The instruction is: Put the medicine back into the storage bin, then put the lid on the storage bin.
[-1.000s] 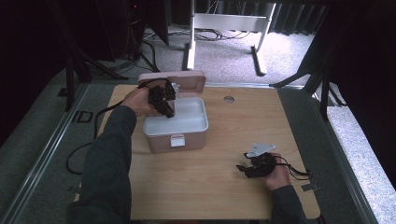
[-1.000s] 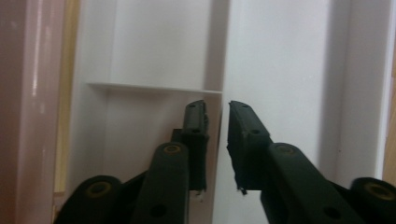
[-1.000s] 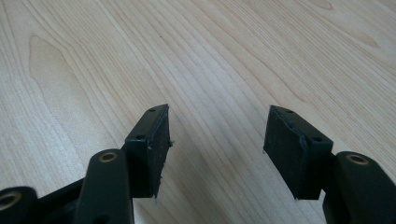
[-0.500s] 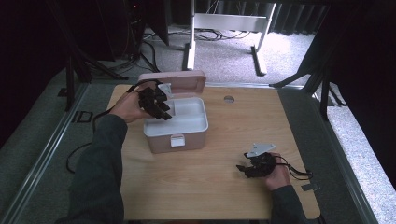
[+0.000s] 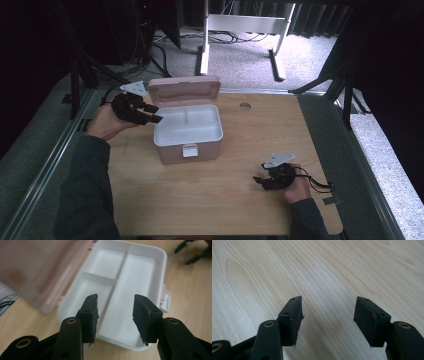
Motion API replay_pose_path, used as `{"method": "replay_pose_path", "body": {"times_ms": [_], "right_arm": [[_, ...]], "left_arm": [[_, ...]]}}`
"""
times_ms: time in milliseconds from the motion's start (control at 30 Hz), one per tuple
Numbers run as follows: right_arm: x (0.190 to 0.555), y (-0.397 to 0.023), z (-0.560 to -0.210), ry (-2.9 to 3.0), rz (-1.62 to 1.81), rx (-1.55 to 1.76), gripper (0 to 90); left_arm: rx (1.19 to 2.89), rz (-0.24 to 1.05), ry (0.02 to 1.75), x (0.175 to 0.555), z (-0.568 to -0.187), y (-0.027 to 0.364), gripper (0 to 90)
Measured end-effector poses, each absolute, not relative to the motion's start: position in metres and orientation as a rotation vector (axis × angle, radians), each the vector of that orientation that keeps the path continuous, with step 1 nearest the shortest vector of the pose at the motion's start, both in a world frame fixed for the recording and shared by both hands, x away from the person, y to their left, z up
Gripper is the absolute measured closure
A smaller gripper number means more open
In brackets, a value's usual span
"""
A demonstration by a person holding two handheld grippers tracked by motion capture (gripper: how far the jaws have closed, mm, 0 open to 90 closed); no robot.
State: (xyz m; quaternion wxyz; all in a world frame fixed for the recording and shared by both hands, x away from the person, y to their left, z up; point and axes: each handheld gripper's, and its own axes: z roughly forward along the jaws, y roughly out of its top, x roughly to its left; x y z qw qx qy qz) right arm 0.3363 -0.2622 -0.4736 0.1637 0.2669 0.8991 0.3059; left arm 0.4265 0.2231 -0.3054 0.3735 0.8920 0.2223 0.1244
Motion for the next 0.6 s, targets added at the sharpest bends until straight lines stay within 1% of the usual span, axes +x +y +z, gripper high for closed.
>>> {"method": "replay_pose_path", "body": {"times_ms": [300,367,533,600], "right_arm": [[0.335,-0.265,-0.473,2.557,0.871,0.770,39.2],[0.335,-0.264,-0.473,2.557,0.873,0.771,39.2],[0.335,-0.264,-0.473,2.560,0.873,0.766,39.2],[0.335,-0.264,-0.472,2.557,0.873,0.763,39.2]], "left_arm": [[2.193,0.373,0.673,0.432,-0.294,0.250,54.5],[2.176,0.384,0.696,0.434,-0.292,0.256,53.1],[2.090,0.393,0.757,0.438,-0.285,0.268,52.7],[2.085,0.392,0.762,0.439,-0.284,0.270,52.7]]}}
